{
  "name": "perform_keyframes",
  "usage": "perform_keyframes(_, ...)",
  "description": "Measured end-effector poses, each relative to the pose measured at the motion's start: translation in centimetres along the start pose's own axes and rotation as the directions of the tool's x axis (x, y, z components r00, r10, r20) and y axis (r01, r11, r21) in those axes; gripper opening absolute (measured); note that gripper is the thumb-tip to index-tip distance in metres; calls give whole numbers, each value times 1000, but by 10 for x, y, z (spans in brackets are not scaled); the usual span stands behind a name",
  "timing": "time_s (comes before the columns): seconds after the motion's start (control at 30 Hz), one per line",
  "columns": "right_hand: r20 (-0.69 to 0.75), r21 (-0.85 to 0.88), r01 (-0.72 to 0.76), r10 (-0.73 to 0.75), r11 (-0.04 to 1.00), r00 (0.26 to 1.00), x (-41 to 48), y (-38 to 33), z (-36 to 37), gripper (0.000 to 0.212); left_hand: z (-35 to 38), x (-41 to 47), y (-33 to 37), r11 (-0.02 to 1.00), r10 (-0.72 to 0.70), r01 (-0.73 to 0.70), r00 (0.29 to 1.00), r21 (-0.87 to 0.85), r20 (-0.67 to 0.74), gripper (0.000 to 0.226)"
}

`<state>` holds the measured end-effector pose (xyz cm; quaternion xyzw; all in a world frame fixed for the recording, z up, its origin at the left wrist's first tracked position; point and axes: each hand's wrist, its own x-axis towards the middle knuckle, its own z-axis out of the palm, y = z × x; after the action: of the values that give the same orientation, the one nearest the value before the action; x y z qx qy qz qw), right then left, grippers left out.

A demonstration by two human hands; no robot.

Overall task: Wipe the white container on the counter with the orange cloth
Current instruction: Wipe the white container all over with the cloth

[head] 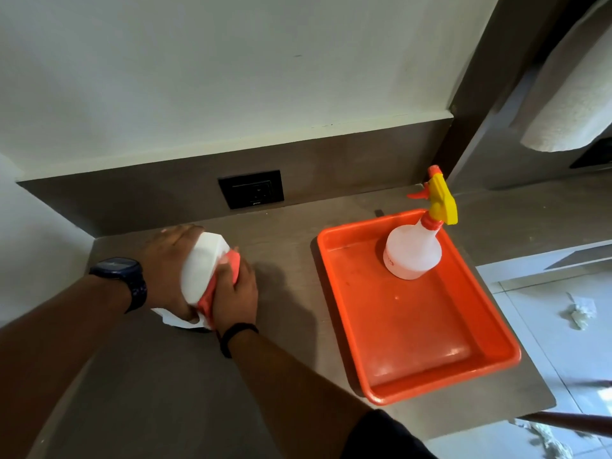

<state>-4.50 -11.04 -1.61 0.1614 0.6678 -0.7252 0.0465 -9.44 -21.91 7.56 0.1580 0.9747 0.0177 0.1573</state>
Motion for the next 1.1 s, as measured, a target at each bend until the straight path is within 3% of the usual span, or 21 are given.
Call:
perform_keyframes(0.13, -46, 4, 121, -120, 993, 992, -19, -5, 9, 58, 1, -2, 1, 999, -20, 20, 1000, -27, -16, 133)
perform_keyframes(0.27, 43, -92, 238, -235, 967, 971, 1, -24, 4, 56, -1, -2, 1, 999, -31, 31, 999, -14, 13, 135)
perform_keyframes(0.37, 92, -95, 139, -131, 986, 987, 18, -34, -4, 53, -3, -4, 2, 998, -56, 57, 998, -18, 21, 141)
perform_keyframes(0.5, 50, -90, -56, 61, 994, 997, 14, -33, -9, 40, -6, -5, 8, 998, -55, 55, 998, -1, 40, 137)
perform_keyframes(0.7, -37, -89, -254, 252, 963, 967, -11, -27, -9, 46, -9, -5, 10, 999, -48, 47, 998, 7, 42, 129)
perform_keyframes(0.87, -38, 40, -287, 288, 957, 957, -15, -48, -12, 53, -6, -1, 9, 997, -79, 79, 995, -1, 64, 134)
perform_keyframes(1.0, -45, 144, -251, 259, 957, 965, -9, -69, -24, 52, 4, 1, 7, 999, 10, -15, 995, -47, -102, 90)
perform_keyframes(1.1, -33, 260, -195, 210, 946, 977, 4, -89, -43, 46, 5, -4, 7, 997, -60, 57, 995, -45, -76, 117)
